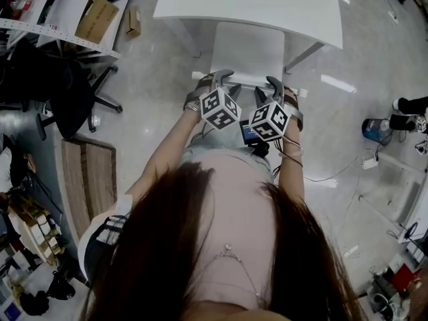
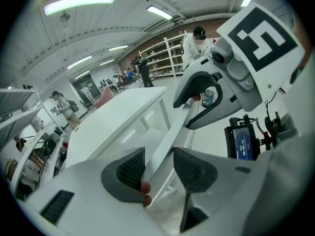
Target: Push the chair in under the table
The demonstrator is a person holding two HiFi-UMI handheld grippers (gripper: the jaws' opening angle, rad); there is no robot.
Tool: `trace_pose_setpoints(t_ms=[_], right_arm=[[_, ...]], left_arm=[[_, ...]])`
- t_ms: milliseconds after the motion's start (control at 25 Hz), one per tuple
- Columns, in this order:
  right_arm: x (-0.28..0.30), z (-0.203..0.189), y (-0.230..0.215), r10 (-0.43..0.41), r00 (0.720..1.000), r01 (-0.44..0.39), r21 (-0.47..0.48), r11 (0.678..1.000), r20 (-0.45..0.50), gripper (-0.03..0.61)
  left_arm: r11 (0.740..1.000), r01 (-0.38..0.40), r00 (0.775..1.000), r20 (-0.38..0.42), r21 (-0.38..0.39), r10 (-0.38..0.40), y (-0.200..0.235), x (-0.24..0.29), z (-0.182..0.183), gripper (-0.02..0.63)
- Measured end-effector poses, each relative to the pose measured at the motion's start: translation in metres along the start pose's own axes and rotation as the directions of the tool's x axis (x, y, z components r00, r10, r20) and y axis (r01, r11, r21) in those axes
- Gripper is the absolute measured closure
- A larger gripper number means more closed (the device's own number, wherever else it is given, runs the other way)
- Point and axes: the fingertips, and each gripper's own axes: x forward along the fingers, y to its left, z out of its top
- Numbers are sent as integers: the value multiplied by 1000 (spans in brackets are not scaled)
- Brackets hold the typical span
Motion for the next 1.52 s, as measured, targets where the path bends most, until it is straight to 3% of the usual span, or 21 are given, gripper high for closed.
trace_pose_setpoints(t_ms=[1520], right_arm=[[50,23,-50,2,1000,-1,42,999,-20,379]], left_arm=[[999,14,999,36,38,-15,64,40,17,428]])
